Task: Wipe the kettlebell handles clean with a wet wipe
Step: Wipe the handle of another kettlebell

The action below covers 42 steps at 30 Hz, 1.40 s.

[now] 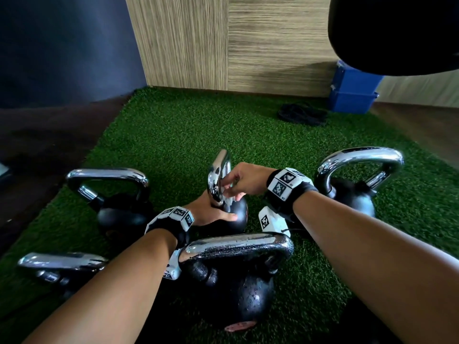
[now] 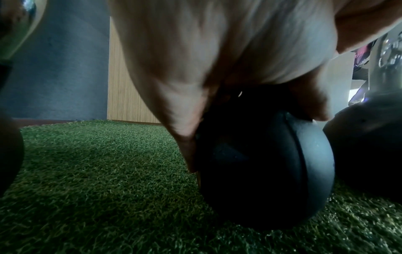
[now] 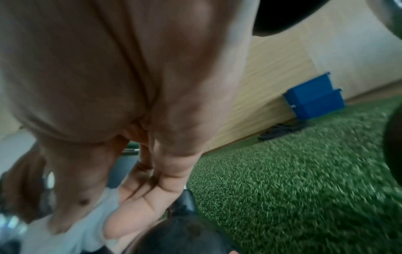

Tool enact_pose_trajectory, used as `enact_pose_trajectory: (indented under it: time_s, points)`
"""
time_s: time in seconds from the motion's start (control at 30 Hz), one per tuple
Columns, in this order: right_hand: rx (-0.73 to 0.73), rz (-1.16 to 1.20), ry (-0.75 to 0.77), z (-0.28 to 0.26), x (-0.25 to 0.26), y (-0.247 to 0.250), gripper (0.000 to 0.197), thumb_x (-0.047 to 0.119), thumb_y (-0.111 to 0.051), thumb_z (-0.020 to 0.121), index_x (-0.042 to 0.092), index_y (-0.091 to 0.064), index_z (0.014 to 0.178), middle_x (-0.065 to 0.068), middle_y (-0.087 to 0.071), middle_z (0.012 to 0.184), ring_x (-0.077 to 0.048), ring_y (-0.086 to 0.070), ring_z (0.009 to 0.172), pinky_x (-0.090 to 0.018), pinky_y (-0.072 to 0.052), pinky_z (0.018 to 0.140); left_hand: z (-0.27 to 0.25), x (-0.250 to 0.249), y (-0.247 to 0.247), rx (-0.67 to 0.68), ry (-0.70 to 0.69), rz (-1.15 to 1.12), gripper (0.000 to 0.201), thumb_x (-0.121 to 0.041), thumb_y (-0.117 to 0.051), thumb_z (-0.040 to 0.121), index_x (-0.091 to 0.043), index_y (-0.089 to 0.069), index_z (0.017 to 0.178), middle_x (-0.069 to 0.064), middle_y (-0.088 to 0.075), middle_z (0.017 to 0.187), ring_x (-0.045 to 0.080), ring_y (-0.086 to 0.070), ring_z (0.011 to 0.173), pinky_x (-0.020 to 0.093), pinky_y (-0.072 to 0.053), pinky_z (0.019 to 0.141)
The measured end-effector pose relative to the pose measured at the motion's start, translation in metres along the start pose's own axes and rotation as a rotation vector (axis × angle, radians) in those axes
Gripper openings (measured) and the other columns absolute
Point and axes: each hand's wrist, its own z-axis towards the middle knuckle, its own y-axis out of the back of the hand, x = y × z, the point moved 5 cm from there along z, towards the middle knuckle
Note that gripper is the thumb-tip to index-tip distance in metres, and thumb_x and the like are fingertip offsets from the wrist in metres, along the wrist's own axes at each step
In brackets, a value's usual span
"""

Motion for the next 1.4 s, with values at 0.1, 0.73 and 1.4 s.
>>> enact_pose_trajectory:
  time_s: [0.1,0.73,1.4]
  points:
    - [0.043,0.099,-0.031,-0.003,-0.002,-0.004,0.028,0.010,-0.067,0.094,0.011,-0.070,0.121,-0.003,-0.068,0.131,-0.023,-0.064,0.114,-0.030,-0.045,0.090,0.000,0.003,-0.003,-0.009,0.015,0.038,0.036,-0.024,-0.085,0.083,-0.031,-0.063,0.110,-0.023,-0.065,0.094,-0.021,-0.056,0.083,0.015,-0.042,0.083]
    - [0.074,0.975,-0.068,-0.009,-0.030,-0.014,0.020,-0.016,-0.050,0.093,-0.007,-0.060,0.108,-0.018,-0.067,0.094,-0.018,-0.074,0.069,-0.026,-0.062,0.063,-0.011,0.005,-0.010,-0.022,0.163,0.187,0.112,-0.070,-0.081,0.045,-0.032,-0.050,0.146,0.001,-0.049,0.148,0.025,-0.045,0.141,0.050,-0.034,0.121]
    - [-0.419,1.198,-0.043,0.009,-0.050,-0.010,0.026,-0.006,-0.075,0.057,0.002,-0.057,0.074,-0.019,-0.073,0.071,-0.027,-0.075,0.060,-0.027,-0.060,0.051,-0.021,-0.002,-0.013,-0.056,0.160,0.129,0.109,-0.062,-0.081,0.045,-0.007,-0.052,0.135,0.022,-0.061,0.131,0.041,-0.058,0.126,0.054,-0.047,0.109]
